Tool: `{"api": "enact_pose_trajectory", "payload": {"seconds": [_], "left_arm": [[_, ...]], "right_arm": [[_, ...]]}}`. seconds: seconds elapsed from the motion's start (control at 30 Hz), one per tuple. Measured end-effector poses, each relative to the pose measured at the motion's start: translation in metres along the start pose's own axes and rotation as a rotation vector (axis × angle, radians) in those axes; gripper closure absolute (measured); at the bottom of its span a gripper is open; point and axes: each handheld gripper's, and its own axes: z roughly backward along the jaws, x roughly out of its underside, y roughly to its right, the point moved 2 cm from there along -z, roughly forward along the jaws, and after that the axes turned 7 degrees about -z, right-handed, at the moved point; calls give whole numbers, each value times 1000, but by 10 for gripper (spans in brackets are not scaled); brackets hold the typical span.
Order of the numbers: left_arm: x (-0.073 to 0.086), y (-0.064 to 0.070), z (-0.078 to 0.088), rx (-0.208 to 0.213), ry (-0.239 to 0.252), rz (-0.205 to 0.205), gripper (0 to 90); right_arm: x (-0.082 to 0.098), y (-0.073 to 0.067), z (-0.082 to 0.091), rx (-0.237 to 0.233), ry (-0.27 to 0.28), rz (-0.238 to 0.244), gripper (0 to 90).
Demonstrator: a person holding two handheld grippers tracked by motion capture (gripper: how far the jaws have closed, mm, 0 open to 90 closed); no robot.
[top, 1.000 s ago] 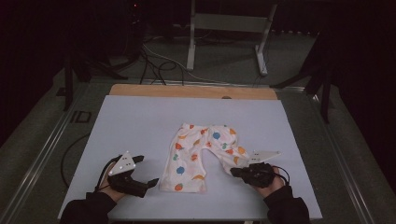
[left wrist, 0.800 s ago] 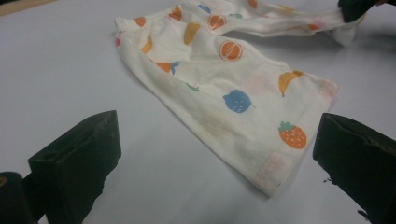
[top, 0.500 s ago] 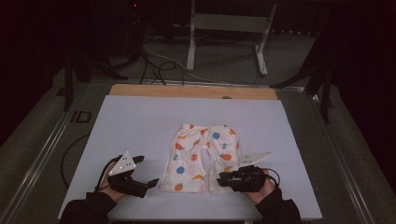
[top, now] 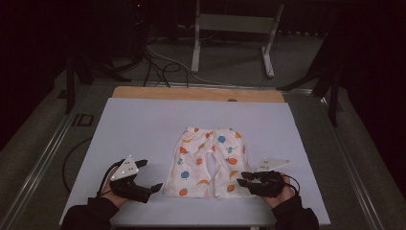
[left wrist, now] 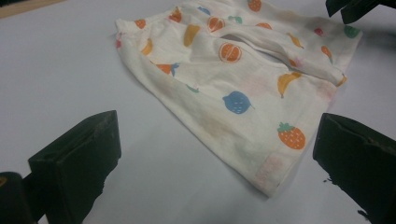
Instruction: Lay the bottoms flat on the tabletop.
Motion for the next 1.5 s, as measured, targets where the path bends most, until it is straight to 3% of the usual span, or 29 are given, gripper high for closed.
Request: {"api": "enact_pose_trajectory", "payload": {"seconds": [0.17, 0.37, 0.47, 0.6, 0.77, 0.93, 1.03, 1.13, 1.4, 1.5], "left_arm": [[-1, 1, -1, 2, -3, -4, 16], [0, 0, -1, 3, -3, -2, 16], [0, 0, -1, 5, -4, -6, 16], [0, 0, -1, 6, -1, -4, 16], [0, 1, -1, 7, -4, -2, 16], [-1, 1, -3, 9, -3, 0, 16], [-3, 1, -3, 20, -3, 3, 16], [-5, 2, -6, 44, -6, 4, 15], [-18, -1, -15, 73, -16, 0, 15], [-23, -2, -19, 82, -26, -10, 13]], "right_arm": [[13, 15, -2, 68, -49, -33, 743], [17, 21, -4, 120, -79, -26, 839], [19, 24, -6, 151, -103, -34, 846], [21, 29, -5, 198, -115, -79, 847], [21, 34, -2, 217, -132, -128, 862], [19, 33, -3, 199, -135, -145, 847], [14, 31, -1, 171, -102, -134, 794], [3, 24, 3, 131, -49, -116, 665], [-13, 15, 3, 105, 31, -99, 258], [-17, 15, 4, 89, 45, -91, 149]]}}
